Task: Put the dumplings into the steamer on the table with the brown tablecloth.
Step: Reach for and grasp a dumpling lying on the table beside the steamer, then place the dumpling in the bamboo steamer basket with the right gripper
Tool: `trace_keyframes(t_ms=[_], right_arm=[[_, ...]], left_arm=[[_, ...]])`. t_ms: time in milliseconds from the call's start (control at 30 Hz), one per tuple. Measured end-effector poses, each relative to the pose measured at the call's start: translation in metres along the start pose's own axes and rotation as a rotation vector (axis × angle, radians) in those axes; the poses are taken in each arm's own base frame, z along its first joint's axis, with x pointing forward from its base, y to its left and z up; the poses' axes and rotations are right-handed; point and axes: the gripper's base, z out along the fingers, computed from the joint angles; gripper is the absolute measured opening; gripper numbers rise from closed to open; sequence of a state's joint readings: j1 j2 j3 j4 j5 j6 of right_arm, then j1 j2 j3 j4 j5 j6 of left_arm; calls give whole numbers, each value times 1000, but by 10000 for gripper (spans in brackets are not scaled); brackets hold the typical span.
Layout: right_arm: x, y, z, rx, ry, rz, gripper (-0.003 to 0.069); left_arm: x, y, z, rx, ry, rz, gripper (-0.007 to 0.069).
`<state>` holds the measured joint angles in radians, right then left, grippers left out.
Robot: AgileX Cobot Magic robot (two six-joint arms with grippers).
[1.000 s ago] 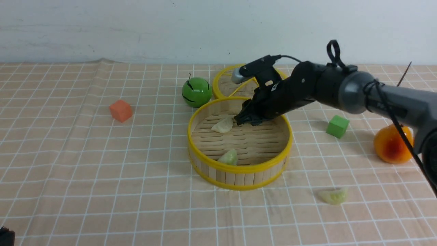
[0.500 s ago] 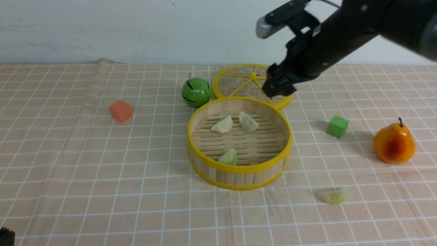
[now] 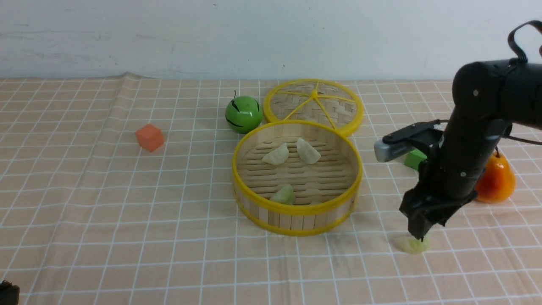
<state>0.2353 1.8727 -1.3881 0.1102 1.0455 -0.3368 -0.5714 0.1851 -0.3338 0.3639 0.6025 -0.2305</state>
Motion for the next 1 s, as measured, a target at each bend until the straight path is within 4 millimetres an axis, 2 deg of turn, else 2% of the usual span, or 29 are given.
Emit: trace_keyframes(t_ms=[167,333,367,533,600,667,700,800,833,867,1000], right_arm=[[-5,-3,15,41,-103,-131,430],[2,-3,49,-27,22,-258,400],[2,-2,50,-33,26,-258,395],[3,0,52,-68,51,-265,234],[2,0,50,-83,63,-259,209],[-2,1,44,-107,83,-239,210],[-9,3,31,-134,92,-195,210],[-23,5,10,-161,45,-146,210],[-40,8,-11,-195,-53,-122,210],[-49,11,-24,-225,-113,-114,210],[-75,31,-55,-341,-338,-204,210]], left_arm=[[0,0,0,0,-1,0,-14],[0,0,0,0,-1,0,-14],[0,0,0,0,-1,0,-14],[0,0,0,0,-2,0,-14],[0,0,0,0,-2,0,-14],[0,0,0,0,-2,0,-14],[0,0,0,0,-2,0,-13],[0,0,0,1,-4,0,-13],[-1,0,0,3,-11,0,-13],[-1,0,0,4,-16,0,-13],[-2,0,0,5,-20,0,-13]])
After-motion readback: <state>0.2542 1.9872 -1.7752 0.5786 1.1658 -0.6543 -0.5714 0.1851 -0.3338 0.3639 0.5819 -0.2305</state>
